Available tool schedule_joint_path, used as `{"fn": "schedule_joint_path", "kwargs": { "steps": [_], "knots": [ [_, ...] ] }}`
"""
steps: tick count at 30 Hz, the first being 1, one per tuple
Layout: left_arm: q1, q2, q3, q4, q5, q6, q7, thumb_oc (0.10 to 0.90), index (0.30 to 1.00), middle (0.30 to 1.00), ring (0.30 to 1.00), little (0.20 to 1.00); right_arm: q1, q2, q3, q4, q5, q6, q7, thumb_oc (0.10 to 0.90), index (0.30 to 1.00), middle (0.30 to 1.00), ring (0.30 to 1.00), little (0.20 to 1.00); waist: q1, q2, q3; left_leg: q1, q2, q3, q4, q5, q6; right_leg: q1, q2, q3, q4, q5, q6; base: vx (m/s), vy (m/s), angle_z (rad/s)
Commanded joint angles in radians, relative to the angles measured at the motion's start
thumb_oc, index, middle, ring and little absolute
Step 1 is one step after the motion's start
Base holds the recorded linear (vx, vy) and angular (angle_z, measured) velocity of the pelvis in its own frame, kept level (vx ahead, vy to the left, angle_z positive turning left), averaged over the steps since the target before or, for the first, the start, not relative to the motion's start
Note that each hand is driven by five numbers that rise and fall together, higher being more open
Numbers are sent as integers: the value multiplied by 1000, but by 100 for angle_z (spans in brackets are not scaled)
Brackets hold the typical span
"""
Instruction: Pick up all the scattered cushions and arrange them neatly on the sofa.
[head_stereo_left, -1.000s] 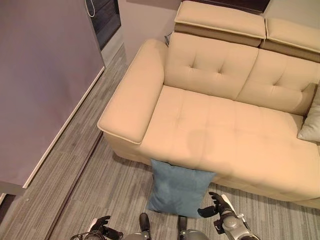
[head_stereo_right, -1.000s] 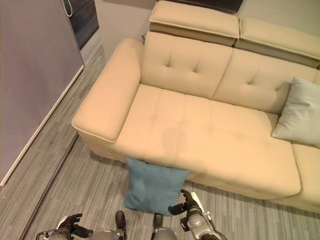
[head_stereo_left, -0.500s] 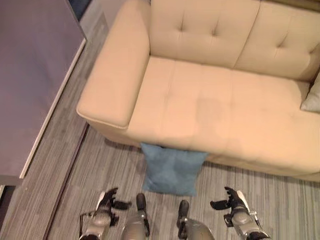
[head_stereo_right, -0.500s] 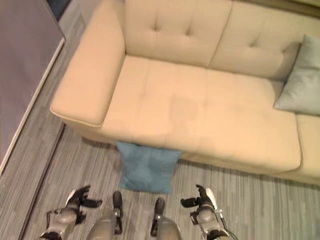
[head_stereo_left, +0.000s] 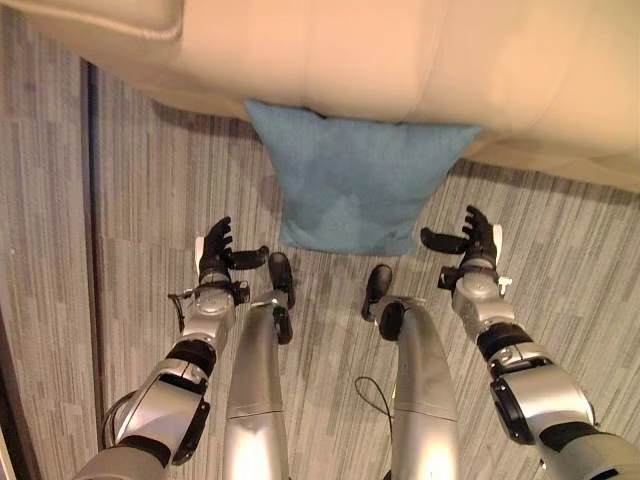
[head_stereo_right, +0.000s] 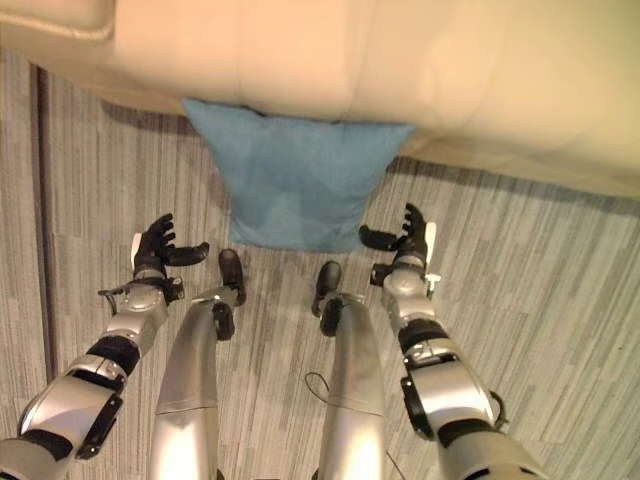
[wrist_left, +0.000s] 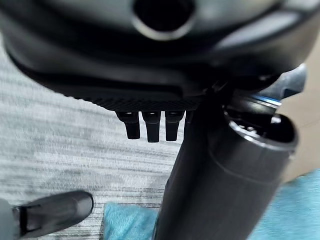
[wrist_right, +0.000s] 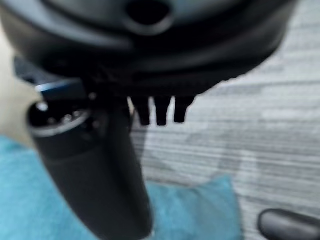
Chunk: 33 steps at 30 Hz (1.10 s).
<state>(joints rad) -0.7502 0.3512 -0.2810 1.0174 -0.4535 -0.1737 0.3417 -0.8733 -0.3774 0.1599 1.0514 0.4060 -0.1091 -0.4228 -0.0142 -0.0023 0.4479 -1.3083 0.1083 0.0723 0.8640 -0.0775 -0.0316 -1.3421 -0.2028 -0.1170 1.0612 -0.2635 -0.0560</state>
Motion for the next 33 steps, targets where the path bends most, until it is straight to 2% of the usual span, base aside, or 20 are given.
{"fn": "schedule_joint_path", "kwargs": {
  "steps": [1,2,8,15,16,17,18,19,24,25,27,31,32,33],
  "knots": [
    [67,9,9,-14,-17,-51,48,800,900,900,900,900,101,-3,26,-78,40,-84,-54,800,900,900,900,900,-23,-1,-155,-19,-54,-6,47,-141,35,12,3,47,-125,29,78,154,34,-3],
    [29,14,-12,-21,-12,-48,56,800,900,900,900,900,63,-3,40,-86,52,-91,-58,800,900,900,900,900,-25,-3,-153,-62,-57,-10,83,-157,42,-32,1,59,-88,15,71,138,20,0],
    [-104,16,-76,-42,-25,-46,69,800,900,900,900,900,-55,25,101,-135,111,-118,-54,800,900,900,900,900,-29,-7,-146,-160,-58,-22,153,-182,48,-132,-8,79,-24,2,76,60,7,-1],
    [-246,-26,-135,-75,-57,-65,84,800,900,900,900,900,-189,85,194,-166,162,-145,-23,800,900,900,900,900,-27,-11,-149,-216,-66,-30,197,-191,51,-193,-5,88,18,-1,78,34,0,-1],
    [-257,-34,-136,-85,-62,-67,84,800,900,900,900,900,-203,94,203,-174,162,-147,-16,764,846,846,846,846,-27,-11,-151,-220,-67,-29,198,-191,51,-196,-4,89,20,0,79,0,0,0],
    [-266,-44,-138,-100,-70,-75,85,764,846,846,846,846,-213,105,216,-183,160,-150,-9,546,519,519,519,519,-27,-12,-155,-222,-69,-29,196,-190,50,-198,-1,89,17,3,79,0,0,0],
    [-274,-58,-142,-118,-78,-83,84,675,712,712,712,712,-218,119,223,-200,162,-158,-5,400,300,300,300,300,-27,-12,-160,-220,-71,-29,193,-189,49,-196,0,88,13,4,78,0,0,0],
    [-282,-70,-141,-146,-81,-94,83,400,300,300,300,300,-218,134,229,-226,162,-172,10,400,300,300,300,300,-28,-11,-171,-213,-75,-28,181,-184,47,-190,3,85,6,8,79,0,0,0],
    [-242,-67,-122,-249,-61,-108,73,400,300,300,300,300,-156,148,215,-317,145,-212,40,400,300,300,300,300,-32,-7,-207,-161,-84,-22,112,-166,39,-135,13,70,-57,25,82,-17,3,3],
    [-197,-63,-103,-305,-43,-112,64,400,300,300,300,300,-101,145,203,-375,124,-219,58,400,300,300,300,300,-34,-4,-218,-98,-85,-19,42,-147,30,-67,22,56,-120,45,90,-85,-3,1],
    [-159,-68,-91,-343,-30,-117,56,400,300,300,300,300,-59,140,191,-408,92,-221,65,400,300,300,300,300,-37,-3,-221,-45,-83,-23,-20,-133,26,-16,28,44,-170,55,100,-74,-5,-3],
    [-36,-81,-58,-459,11,-129,33,400,300,300,300,300,78,128,155,-513,30,-223,84,400,300,300,300,300,-42,1,-213,135,-78,-40,-189,-88,11,155,33,20,-315,103,122,-82,-15,1],
    [-36,-81,-58,-460,11,-128,33,400,300,300,300,300,79,128,155,-514,30,-223,84,400,300,300,300,300,-42,1,-211,138,-78,-41,-191,-88,11,157,34,20,-317,103,122,-93,-31,2],
    [34,-96,-48,-517,22,-136,17,400,300,300,300,300,155,131,134,-571,4,-230,96,400,300,300,300,300,-43,2,-212,221,-74,-48,-270,-68,1,237,33,8,-389,119,130,-59,-15,1]
  ]
}}
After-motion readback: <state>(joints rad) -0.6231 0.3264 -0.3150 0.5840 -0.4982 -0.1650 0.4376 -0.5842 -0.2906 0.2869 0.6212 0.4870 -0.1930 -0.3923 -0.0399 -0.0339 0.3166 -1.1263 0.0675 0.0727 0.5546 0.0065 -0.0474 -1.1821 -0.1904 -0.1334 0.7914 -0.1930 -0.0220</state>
